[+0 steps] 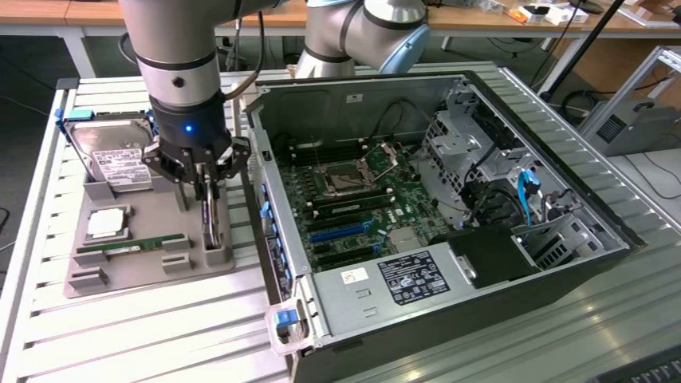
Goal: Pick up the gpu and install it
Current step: 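Pick up the gpu and move the gpu toward the slot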
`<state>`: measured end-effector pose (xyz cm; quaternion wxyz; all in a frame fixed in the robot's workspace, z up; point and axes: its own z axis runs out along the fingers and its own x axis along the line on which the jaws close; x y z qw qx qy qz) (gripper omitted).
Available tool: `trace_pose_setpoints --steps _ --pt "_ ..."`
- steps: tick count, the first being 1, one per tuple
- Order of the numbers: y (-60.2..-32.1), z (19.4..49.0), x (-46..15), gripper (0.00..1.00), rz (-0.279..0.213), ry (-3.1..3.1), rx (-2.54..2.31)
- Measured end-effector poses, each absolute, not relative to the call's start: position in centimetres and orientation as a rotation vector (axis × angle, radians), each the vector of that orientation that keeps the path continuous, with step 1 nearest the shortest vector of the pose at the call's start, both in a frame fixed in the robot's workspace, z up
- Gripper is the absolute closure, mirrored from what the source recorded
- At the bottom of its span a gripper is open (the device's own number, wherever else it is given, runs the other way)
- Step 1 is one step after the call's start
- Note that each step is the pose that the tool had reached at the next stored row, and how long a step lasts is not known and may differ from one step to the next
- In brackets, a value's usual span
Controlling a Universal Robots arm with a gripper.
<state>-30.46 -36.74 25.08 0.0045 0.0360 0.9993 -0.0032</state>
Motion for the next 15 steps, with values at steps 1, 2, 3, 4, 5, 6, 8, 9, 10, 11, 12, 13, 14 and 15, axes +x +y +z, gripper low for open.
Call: trace_pose_setpoints --steps 1,2,3,4,5,6,8,9,10,11,12,13,14,15 --pt "-36.74 25.1 -30.46 0.73 -0.01 3.131 0.113" --pt "-36.74 25.12 -30.46 0.73 -0.01 3.131 0.113" --pt "-36.74 25.14 -30.46 0.73 -0.01 3.131 0.113" --pt "-36.74 25.15 -30.46 0.73 -0.01 3.131 0.113" --pt "-36.74 25.16 -30.46 0.73 -0.01 3.13 0.113" --pt "-36.74 25.18 -30.46 0.73 -0.01 3.131 0.113" --pt "-36.74 25.23 -30.46 0.73 -0.01 3.131 0.113" --pt "-36.74 25.26 -30.46 0.73 -0.009 3.131 0.113" --pt "-36.75 25.31 -30.46 0.73 -0.009 3.131 0.113" --pt "-36.75 25.32 -30.46 0.73 -0.009 3.131 0.113" --pt "-36.75 25.34 -30.46 0.73 -0.009 3.131 0.113" --pt "-36.74 25.37 -30.46 0.73 -0.009 3.131 0.113" --pt "-36.75 25.4 -30.46 0.73 -0.009 3.131 0.113" --pt "-36.75 25.42 -30.46 0.73 -0.009 3.131 0.113"
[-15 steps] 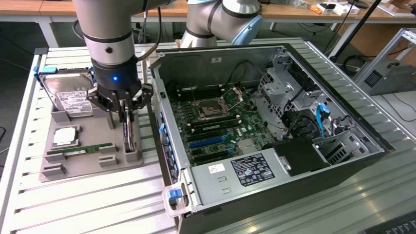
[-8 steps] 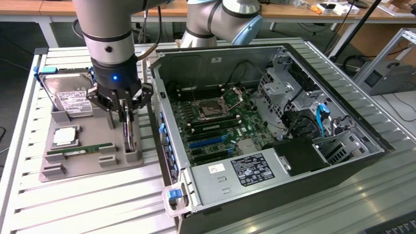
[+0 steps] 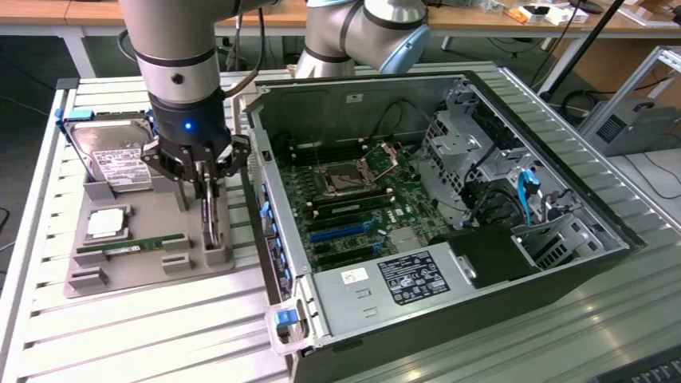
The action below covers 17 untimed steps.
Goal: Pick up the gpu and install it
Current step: 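Pick up the gpu and move the gpu toward the slot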
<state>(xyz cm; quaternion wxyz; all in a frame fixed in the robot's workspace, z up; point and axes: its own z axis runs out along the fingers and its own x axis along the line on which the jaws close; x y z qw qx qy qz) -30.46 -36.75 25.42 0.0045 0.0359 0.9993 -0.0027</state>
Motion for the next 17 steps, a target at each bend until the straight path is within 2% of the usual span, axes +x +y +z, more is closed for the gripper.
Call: trace_pose_setpoints --steps 17 --pt "-36.75 25.85 -30.46 0.73 -0.009 3.131 0.113"
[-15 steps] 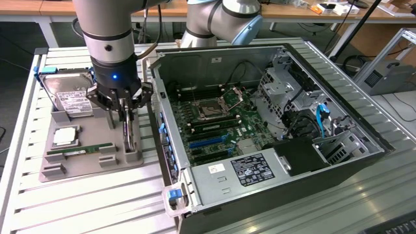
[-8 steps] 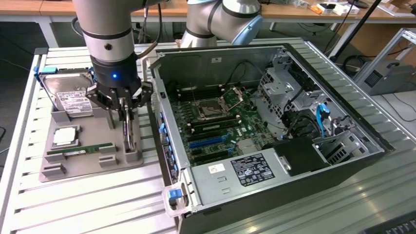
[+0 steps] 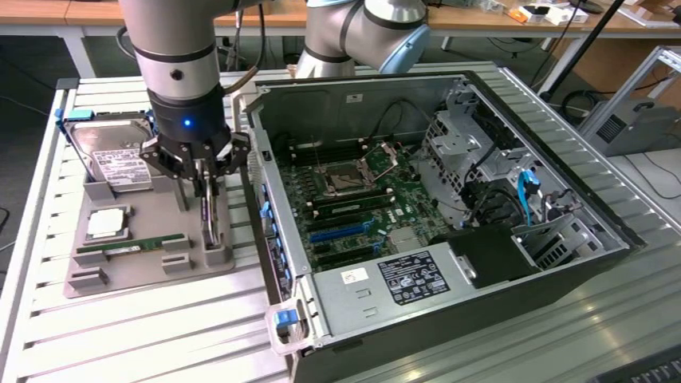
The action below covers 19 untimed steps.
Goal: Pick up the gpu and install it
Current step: 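Pick up the gpu and move the gpu toward the slot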
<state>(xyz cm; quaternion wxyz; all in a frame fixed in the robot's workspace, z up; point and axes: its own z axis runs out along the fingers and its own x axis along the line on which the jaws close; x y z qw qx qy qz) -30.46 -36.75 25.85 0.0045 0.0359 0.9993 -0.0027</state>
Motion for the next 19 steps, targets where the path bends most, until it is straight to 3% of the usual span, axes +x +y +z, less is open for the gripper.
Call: trace_pose_setpoints --steps 19 --pt "-36.7 26.9 -30.5 0.73 -0.008 3.131 0.113"
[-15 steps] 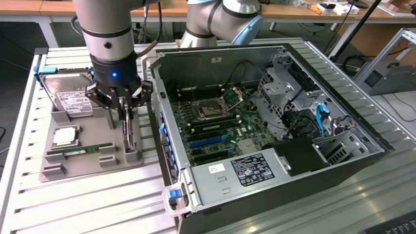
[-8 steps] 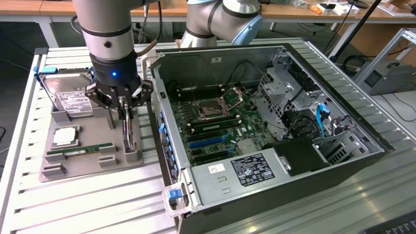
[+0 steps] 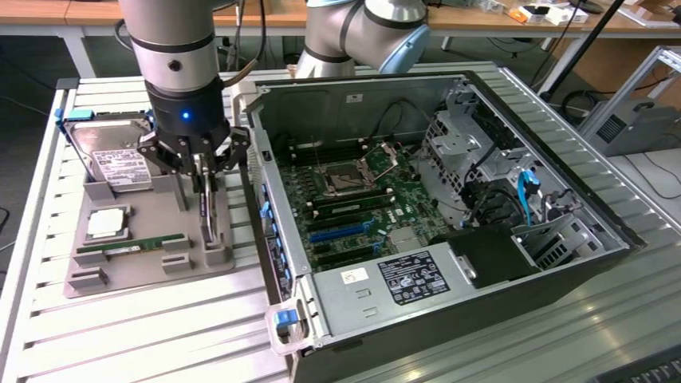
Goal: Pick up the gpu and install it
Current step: 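Pick up the gpu and move the gpu toward the slot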
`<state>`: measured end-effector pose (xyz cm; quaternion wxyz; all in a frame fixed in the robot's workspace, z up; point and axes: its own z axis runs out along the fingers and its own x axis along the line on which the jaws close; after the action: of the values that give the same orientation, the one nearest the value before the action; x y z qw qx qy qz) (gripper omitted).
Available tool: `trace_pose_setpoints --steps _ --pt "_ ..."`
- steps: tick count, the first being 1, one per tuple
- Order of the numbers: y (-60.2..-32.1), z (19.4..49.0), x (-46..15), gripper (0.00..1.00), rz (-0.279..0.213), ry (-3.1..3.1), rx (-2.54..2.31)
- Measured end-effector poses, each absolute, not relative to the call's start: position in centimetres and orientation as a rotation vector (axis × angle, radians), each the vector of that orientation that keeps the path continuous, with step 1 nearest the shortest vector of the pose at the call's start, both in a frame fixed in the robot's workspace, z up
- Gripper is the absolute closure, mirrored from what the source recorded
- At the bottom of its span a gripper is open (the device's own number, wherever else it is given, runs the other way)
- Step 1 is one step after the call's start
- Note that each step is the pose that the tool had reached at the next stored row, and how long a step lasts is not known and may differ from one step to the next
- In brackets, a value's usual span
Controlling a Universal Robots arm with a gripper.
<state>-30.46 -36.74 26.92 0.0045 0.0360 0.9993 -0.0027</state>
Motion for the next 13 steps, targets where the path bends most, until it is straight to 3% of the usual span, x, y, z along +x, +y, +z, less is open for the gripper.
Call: trace_pose_setpoints --steps 13 --pt "-36.75 27.95 -30.46 0.73 -0.008 3.131 0.113"
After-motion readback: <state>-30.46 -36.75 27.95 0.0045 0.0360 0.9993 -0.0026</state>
